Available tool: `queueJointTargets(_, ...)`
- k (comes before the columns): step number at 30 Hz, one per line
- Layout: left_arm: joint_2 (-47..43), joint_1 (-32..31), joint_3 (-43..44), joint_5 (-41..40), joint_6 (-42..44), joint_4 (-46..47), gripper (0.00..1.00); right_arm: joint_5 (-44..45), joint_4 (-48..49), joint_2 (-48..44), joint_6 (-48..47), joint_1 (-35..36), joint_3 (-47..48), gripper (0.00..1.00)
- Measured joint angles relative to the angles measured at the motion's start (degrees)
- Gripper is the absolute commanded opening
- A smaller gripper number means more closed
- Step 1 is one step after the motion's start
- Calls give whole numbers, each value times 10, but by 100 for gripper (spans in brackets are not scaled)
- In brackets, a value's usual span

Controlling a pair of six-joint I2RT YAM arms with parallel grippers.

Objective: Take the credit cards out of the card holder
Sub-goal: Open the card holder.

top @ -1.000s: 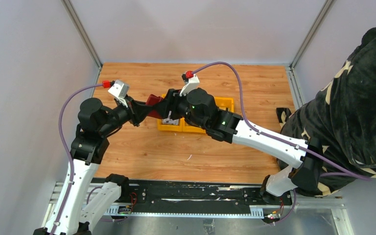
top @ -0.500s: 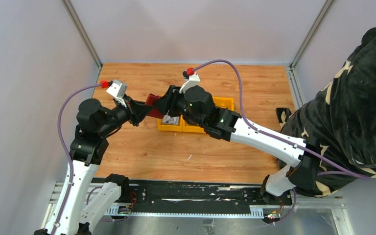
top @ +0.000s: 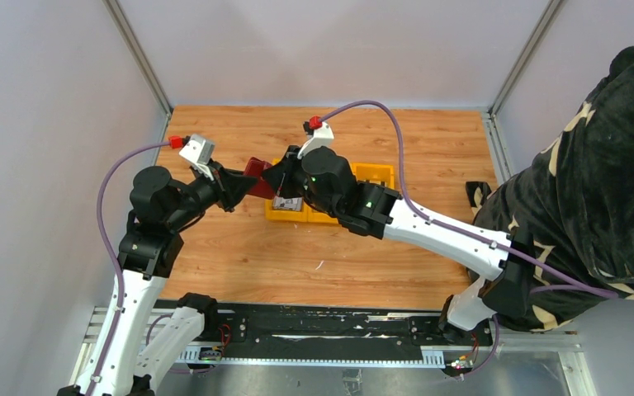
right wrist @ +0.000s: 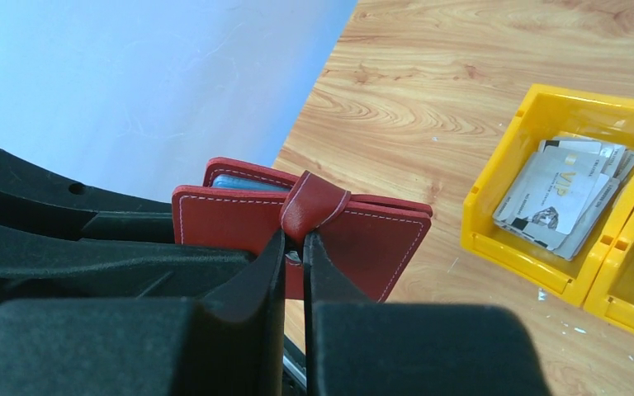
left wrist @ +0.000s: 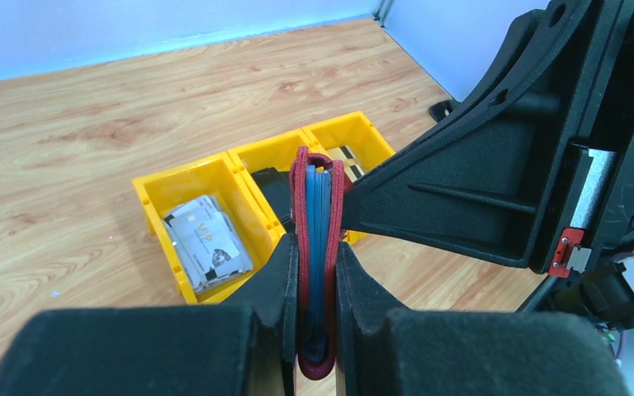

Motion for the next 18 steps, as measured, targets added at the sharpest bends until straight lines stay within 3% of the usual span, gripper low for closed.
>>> queueJointTargets(13, 0, -5, 2, 35, 30, 2, 0, 15, 3, -37, -43, 10, -33, 0)
queueJointTargets(18, -1, -9, 3, 57, 51, -3, 0, -18, 24, -69, -32, 1, -75, 0)
